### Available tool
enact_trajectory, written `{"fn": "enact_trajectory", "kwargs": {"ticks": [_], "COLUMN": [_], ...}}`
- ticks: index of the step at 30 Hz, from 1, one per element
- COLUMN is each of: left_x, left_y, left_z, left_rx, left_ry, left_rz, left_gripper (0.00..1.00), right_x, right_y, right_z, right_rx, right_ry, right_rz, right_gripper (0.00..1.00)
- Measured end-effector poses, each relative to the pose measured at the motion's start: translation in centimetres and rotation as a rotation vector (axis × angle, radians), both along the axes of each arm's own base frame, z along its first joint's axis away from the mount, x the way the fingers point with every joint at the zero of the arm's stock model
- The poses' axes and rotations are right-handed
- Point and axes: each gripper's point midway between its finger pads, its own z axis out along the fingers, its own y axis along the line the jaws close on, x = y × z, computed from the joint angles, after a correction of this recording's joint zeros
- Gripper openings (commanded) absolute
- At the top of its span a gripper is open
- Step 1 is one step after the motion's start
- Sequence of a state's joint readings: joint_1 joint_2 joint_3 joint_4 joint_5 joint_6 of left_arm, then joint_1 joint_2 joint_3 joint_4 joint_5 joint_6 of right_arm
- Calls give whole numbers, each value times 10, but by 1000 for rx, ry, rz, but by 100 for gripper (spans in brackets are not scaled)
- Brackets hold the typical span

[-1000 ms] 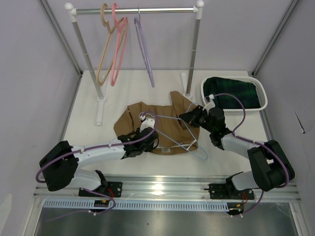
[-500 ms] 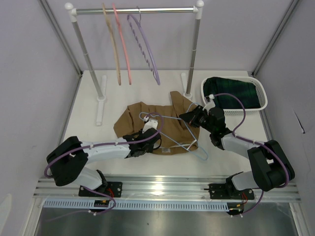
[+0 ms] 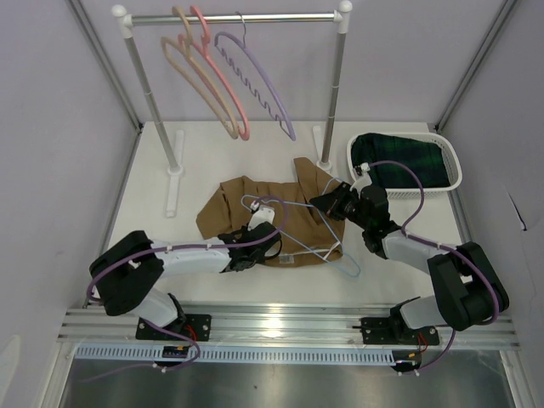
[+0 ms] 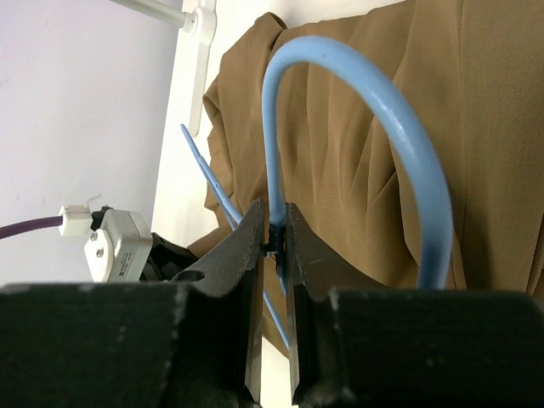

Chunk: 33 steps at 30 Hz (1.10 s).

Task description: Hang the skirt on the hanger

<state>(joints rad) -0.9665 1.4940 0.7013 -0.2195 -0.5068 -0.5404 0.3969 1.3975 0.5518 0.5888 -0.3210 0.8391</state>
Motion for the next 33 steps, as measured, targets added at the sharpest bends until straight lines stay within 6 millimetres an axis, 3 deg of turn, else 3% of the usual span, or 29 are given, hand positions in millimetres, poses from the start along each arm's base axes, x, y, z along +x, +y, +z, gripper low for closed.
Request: {"fn": "enact_trajectory", "kwargs": {"ticks": [8,13,20,27,33], "left_x": [3,2,-6,11,28], "left_y": [2,1,-16,5,14], "left_z": [0,3,32,50,52], "left_rx": [15,20,-156,-361,-475], "left_ry": [-14,-13,18,77,120], "left_rz": [4,-31,-141,-90,-36], "left_gripper": [0,0,0,0,0], "right_x": [0,0,-4,-6,-8], "right_y": [0,-1,-4,-6,-5], "right_z": [0,-2,1,14,20], "right_rx": [-6,-24,-57,-57,-47], "right_ry": [1,4,-9,-46,-61], "right_rz": [2,6,12,9,18], "right_gripper": [0,0,0,0,0]}}
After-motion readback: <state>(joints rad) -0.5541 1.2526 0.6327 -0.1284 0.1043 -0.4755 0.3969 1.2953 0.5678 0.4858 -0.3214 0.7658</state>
